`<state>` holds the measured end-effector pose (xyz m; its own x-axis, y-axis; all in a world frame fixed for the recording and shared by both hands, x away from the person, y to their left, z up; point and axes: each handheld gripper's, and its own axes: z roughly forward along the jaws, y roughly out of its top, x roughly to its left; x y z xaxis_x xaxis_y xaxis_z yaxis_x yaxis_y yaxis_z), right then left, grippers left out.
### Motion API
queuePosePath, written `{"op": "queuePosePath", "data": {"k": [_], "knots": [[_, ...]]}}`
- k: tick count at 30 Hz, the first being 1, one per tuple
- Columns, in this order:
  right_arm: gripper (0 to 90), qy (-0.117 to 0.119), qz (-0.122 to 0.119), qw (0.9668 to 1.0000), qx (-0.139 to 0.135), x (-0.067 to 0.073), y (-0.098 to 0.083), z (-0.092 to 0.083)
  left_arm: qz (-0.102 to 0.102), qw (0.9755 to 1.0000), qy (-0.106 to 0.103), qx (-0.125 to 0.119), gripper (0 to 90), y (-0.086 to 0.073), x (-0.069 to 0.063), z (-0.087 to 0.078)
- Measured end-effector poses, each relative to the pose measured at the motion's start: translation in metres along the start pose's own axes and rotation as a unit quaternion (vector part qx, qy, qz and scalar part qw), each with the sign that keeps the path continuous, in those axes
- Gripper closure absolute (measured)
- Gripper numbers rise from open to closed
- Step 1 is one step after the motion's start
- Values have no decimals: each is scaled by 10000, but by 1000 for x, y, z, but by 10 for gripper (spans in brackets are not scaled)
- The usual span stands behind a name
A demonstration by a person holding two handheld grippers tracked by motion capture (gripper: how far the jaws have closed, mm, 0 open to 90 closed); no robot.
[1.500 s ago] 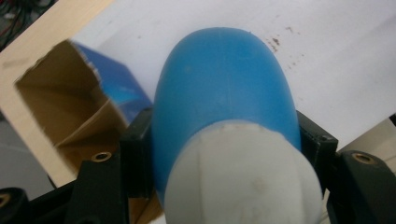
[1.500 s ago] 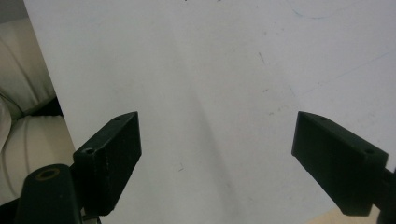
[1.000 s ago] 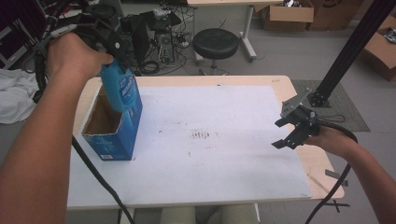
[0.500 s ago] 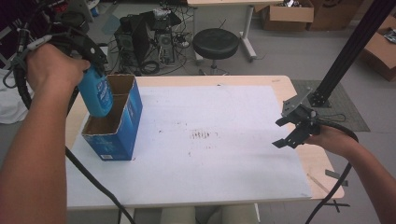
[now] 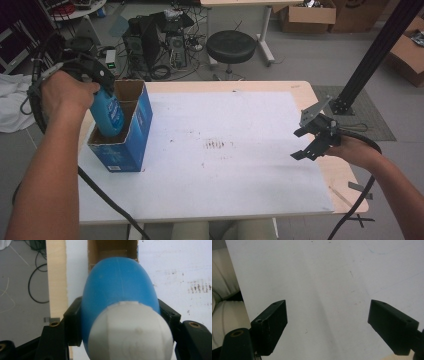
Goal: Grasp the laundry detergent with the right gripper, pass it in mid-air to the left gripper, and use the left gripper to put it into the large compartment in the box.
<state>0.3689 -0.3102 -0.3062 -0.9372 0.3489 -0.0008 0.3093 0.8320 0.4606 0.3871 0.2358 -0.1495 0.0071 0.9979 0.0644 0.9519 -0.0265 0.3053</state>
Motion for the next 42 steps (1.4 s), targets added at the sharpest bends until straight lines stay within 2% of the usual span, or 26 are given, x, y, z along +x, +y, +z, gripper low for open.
{"op": "queuePosePath", "data": {"k": [4,13,20,26,36,42], "knots": [[157,-4,22,10000,8,0,-1,1,14,10000,-63,-3,381,-4,2,17],[157,15,39,10000,30,0,-1,4,11,9996,-234,173,380,-11,3,65],[158,11,98,9999,76,0,-2,6,-22,9994,-288,210,380,-17,9,95],[158,7,136,9999,104,-1,-1,8,24,9994,-264,211,381,-21,10,111],[158,42,123,9998,152,0,3,14,109,9994,-193,278,380,-23,8,126],[158,57,121,9998,159,0,3,16,98,9992,-243,293,380,-24,7,134]]}}
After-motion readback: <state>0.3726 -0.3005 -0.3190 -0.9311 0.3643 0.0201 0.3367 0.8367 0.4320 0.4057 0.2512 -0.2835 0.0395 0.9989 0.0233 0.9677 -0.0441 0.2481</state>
